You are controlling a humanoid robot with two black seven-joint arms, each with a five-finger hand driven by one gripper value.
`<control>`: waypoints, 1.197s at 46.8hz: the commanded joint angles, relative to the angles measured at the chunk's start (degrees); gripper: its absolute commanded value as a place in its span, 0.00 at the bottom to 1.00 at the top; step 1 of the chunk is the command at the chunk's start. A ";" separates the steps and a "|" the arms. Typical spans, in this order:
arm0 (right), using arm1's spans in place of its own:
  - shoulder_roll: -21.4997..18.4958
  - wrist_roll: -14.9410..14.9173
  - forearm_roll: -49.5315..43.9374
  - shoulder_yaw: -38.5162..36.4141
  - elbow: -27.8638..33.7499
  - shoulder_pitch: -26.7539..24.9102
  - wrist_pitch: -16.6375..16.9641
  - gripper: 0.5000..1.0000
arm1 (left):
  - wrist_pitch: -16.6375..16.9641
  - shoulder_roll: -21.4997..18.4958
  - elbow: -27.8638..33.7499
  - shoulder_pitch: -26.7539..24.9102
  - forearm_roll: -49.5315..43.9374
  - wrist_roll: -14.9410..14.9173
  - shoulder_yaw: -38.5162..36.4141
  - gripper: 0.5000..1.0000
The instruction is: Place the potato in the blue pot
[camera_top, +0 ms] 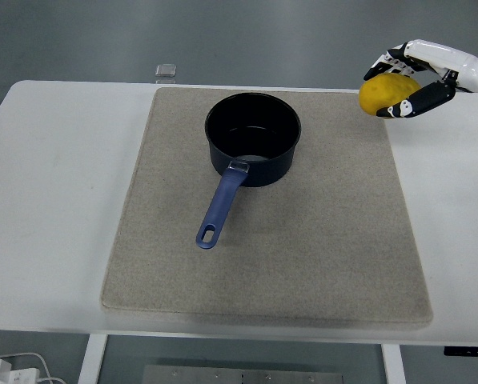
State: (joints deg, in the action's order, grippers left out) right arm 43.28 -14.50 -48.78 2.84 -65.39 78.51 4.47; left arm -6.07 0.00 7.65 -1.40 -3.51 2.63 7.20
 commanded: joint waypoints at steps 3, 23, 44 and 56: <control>-0.65 0.17 0.00 -0.38 0.00 0.15 0.01 0.00 | 0.00 0.00 0.00 -0.01 0.00 0.00 0.01 1.00; -18.66 2.89 4.57 0.76 5.97 6.22 -0.16 0.00 | 0.00 0.00 0.00 -0.01 0.00 0.00 0.01 1.00; -32.46 3.07 5.89 3.49 18.19 5.96 0.19 0.00 | 0.00 0.00 0.00 -0.01 0.00 0.00 0.01 1.00; -38.00 2.90 5.71 4.80 26.18 1.30 0.28 0.00 | 0.00 0.00 0.00 -0.01 0.00 0.00 0.01 1.00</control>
State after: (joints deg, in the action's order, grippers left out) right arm 6.89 -11.51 -42.92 7.63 -41.27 81.00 4.71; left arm -6.07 0.00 7.65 -1.40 -3.51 2.63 7.21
